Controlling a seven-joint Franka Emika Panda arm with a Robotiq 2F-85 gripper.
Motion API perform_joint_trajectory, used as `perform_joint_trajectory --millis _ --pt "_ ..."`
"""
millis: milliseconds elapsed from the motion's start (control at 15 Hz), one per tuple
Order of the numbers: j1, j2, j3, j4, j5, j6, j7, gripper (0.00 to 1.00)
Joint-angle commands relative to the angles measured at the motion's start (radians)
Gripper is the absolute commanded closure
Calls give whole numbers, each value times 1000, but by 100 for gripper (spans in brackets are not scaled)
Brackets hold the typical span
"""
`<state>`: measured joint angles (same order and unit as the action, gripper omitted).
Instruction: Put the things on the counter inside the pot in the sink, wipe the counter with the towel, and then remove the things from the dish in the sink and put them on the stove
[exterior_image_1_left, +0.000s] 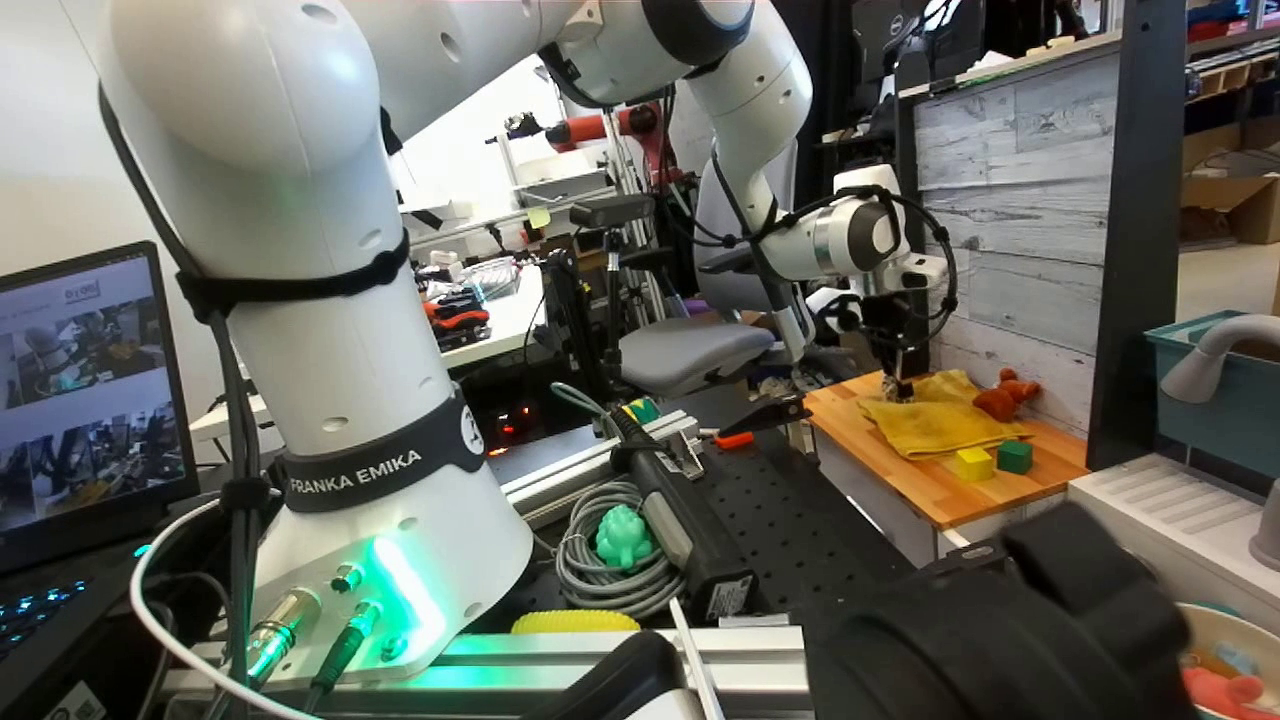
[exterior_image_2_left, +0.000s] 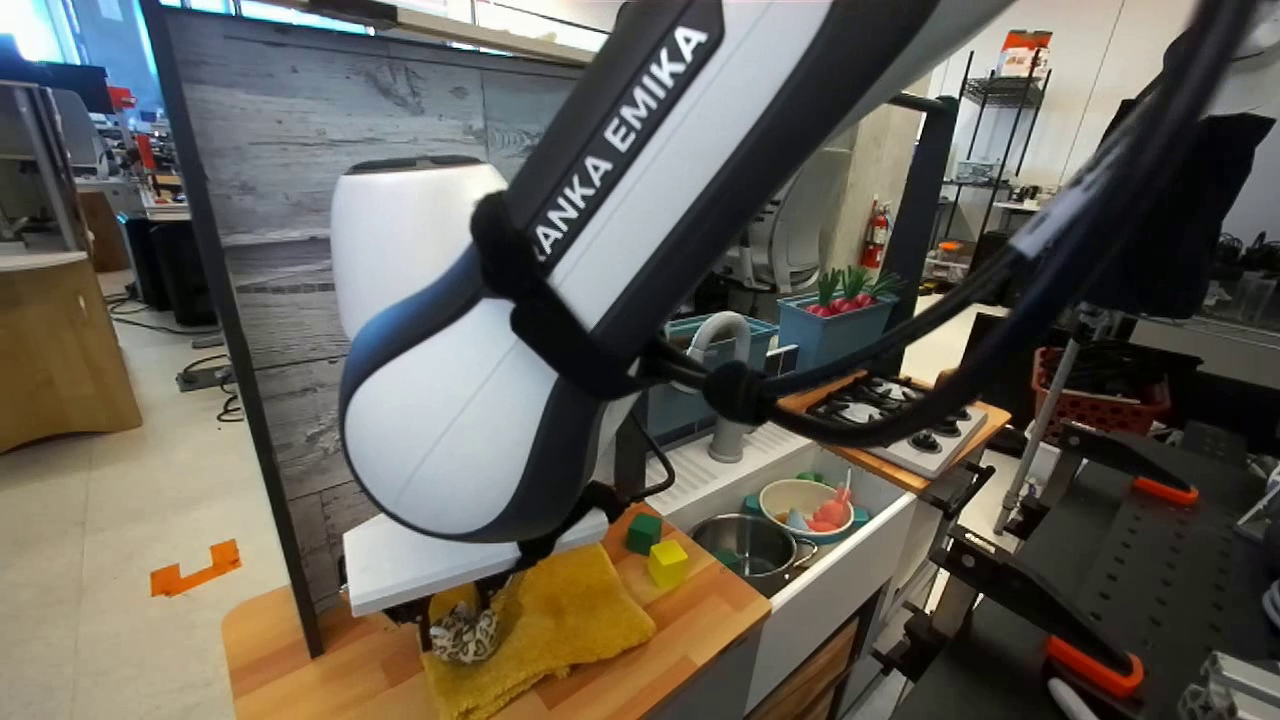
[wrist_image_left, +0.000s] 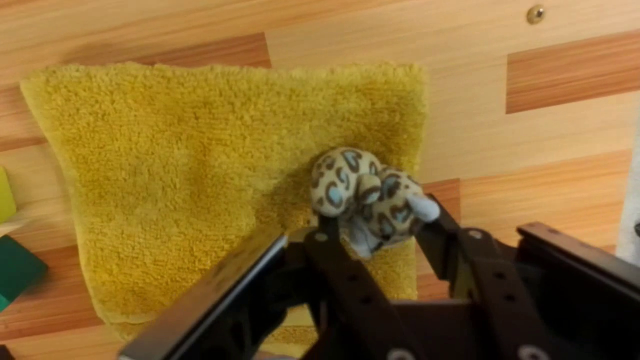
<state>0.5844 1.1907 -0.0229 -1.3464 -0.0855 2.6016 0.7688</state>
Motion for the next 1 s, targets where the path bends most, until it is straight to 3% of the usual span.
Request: perform_joint_trajectory --millis 0,133,400,600,800,933 --pt "-36 8 17 49 55 -86 -13 88" --pt "-69 -41 33 1 75 -105 -37 98" --pt "-152 -125 42 -88 97 -155 -73 96" --pt "-257 -147 93 -125 170 -198 -134 96" --pt "-270 -129 37 -152 194 -238 -68 96" --pt "-245 -119 -22 -183 167 -198 3 96"
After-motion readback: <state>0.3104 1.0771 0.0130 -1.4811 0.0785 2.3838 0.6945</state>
